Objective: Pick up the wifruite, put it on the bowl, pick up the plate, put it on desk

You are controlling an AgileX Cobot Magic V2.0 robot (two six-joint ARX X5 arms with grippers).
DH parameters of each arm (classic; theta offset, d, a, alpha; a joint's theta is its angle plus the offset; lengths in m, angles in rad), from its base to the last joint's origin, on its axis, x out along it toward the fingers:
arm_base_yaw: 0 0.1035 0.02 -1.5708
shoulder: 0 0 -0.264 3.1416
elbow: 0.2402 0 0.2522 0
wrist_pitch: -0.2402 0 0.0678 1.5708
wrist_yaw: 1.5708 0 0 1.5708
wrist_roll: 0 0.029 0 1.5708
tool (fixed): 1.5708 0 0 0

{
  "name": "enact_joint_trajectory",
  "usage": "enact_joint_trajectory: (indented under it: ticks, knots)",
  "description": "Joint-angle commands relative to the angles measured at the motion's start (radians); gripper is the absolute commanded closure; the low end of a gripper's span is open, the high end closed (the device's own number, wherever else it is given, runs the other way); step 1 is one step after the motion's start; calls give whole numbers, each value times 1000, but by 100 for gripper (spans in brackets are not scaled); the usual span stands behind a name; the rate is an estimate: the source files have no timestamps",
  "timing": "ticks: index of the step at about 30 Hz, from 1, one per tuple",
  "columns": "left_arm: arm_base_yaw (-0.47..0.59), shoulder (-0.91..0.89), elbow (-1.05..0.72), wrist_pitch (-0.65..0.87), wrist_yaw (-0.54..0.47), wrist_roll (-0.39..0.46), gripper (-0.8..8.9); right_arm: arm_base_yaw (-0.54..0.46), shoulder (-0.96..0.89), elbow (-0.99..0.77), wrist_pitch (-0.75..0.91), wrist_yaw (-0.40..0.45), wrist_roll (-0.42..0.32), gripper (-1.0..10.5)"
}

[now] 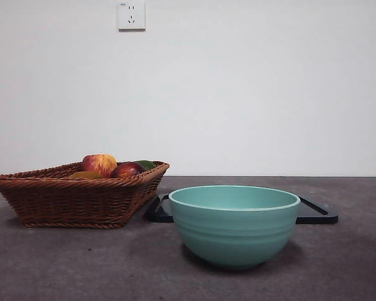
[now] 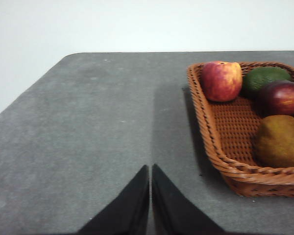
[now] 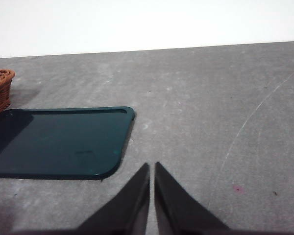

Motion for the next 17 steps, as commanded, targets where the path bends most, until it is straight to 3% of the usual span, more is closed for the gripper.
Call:
enact_joint_trajectory:
  ticks: [1,17]
  knots:
    - [-7,-2,-21,13,-2,-10,805,0,-2,-5,10,0,5,941]
    - [-48,-2,-21,13,-2,-10,805,0,-2,-5,11,0,5,941]
